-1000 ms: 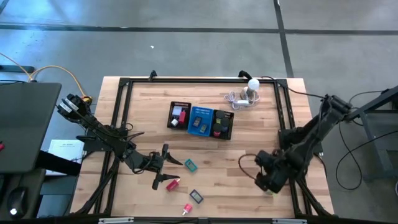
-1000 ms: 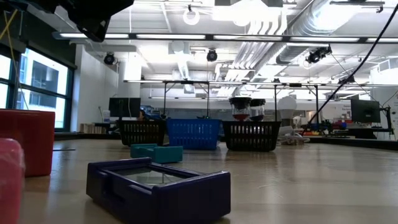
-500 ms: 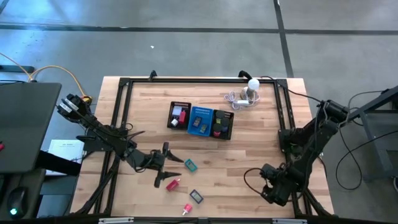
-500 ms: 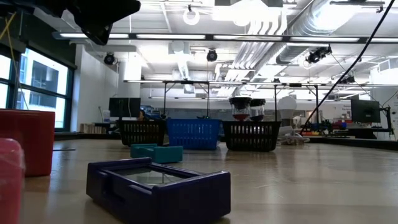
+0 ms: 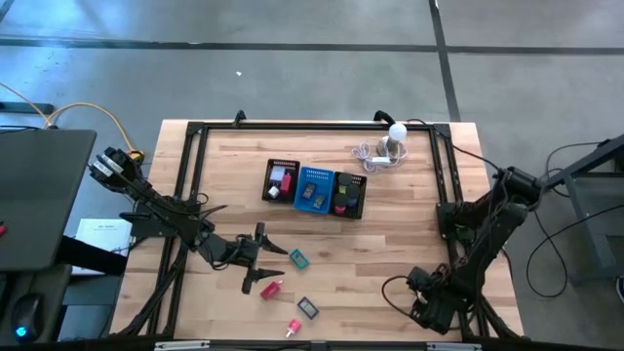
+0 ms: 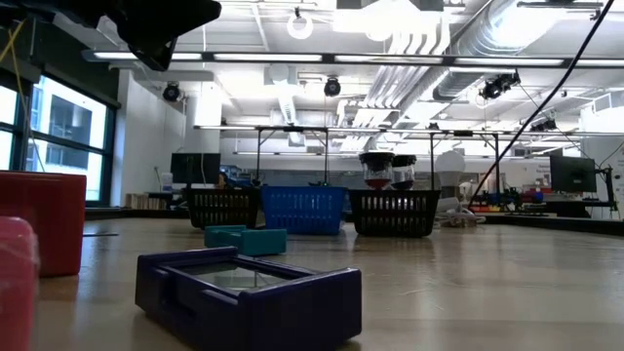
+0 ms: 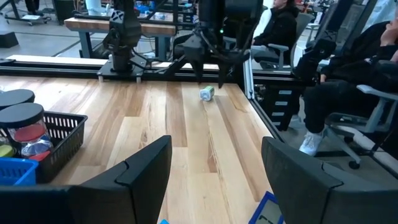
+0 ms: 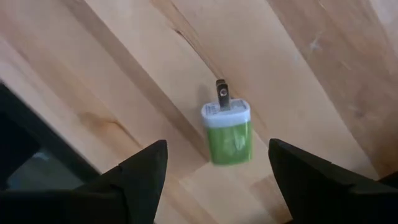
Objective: Pick & Place Office items
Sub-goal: Put the green charger adapter into the left black bin
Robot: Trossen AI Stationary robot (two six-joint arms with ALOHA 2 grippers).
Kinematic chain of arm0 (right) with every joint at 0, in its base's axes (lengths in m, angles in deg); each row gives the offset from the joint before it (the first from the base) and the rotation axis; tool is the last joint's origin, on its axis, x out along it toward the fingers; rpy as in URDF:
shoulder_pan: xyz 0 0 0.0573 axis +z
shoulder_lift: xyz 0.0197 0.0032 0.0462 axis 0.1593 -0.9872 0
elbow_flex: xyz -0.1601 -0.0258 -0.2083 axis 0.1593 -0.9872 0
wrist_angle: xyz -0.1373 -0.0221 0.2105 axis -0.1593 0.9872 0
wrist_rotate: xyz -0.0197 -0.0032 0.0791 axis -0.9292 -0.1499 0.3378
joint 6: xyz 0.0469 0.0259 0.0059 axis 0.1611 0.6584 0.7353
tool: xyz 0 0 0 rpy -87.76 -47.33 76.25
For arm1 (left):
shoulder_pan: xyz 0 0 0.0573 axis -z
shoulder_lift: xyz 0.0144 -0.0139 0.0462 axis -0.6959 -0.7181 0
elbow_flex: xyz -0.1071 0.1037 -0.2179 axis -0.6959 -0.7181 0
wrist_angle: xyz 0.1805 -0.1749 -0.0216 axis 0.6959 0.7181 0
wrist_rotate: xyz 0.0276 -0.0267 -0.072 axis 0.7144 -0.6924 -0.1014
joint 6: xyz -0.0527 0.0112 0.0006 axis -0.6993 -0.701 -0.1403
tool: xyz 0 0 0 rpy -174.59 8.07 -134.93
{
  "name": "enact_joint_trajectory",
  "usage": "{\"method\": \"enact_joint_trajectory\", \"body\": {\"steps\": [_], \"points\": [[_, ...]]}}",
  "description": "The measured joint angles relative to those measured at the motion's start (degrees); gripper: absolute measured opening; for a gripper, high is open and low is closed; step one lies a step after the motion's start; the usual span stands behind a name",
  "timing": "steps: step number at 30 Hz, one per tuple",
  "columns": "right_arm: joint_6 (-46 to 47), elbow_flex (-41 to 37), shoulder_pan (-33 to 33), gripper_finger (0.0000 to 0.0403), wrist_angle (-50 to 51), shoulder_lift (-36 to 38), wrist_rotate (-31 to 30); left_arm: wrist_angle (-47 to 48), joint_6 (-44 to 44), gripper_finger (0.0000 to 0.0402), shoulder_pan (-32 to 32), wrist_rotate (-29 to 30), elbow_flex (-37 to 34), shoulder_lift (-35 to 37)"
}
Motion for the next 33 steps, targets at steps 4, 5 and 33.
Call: {"method": "enact_joint_trajectory", "body": {"steps": [4, 5, 33], "points": [[-0.5, 0.0, 0.0, 0.0270, -0.6, -2.8, 2.3, 0.0, 0.0, 0.0243, 0.0, 0.0, 0.0, 0.0], [-0.5, 0.0, 0.0, 0.0270, -0.9, -3.4, 2.5, 0.0, 0.0, 0.0243, 0.0, 0.0, 0.0, 0.0], [-3.1, 0.0, -2.5, 0.0119, -3.8, -8.9, 4.4, 0.0, 1.4, 0.0243, 0.0, -0.1, 0.0, 0.0]]}}
